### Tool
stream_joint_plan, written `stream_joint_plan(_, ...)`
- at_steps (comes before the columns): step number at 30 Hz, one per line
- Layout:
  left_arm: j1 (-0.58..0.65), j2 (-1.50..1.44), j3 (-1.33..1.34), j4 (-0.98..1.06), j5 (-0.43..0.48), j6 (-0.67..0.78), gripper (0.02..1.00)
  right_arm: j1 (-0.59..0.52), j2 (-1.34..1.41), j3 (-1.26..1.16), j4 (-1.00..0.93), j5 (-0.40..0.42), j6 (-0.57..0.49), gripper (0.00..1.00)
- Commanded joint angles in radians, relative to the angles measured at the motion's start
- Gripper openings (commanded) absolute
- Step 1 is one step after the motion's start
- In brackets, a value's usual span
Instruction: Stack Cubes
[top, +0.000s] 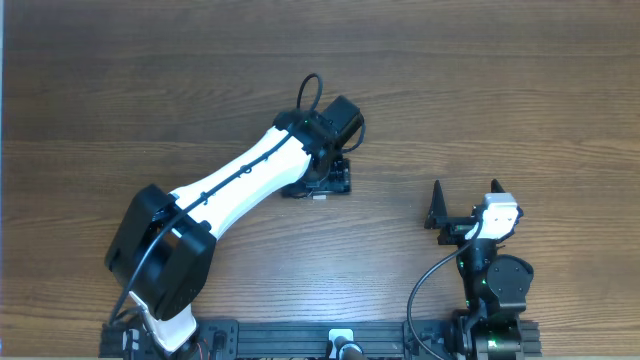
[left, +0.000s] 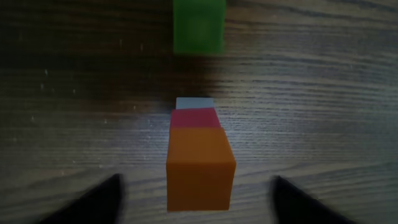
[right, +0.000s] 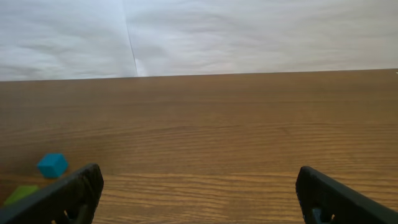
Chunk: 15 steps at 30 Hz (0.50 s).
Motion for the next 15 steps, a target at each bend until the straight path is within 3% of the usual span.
stream_joint_plan(1, 0.007, 0.009, 0.023, 0.015, -0.007, -0.006, 0.998, 0.006, -0.01, -0.009, 0.003, 0.006, 0.002, 0.991)
stream_joint_plan(4, 0.009, -0.02, 0.023, 0.029, -0.059, -0.057, 1.0, 0.006, -0.01, -0.009, 0.003, 0.006, 0.002, 0.991)
stream_joint_plan(15, 0.106, -0.376, 0.022, 0.167, -0.163, -0.038, 0.998, 0.006, -0.01, -0.009, 0.003, 0.006, 0.002, 0.993)
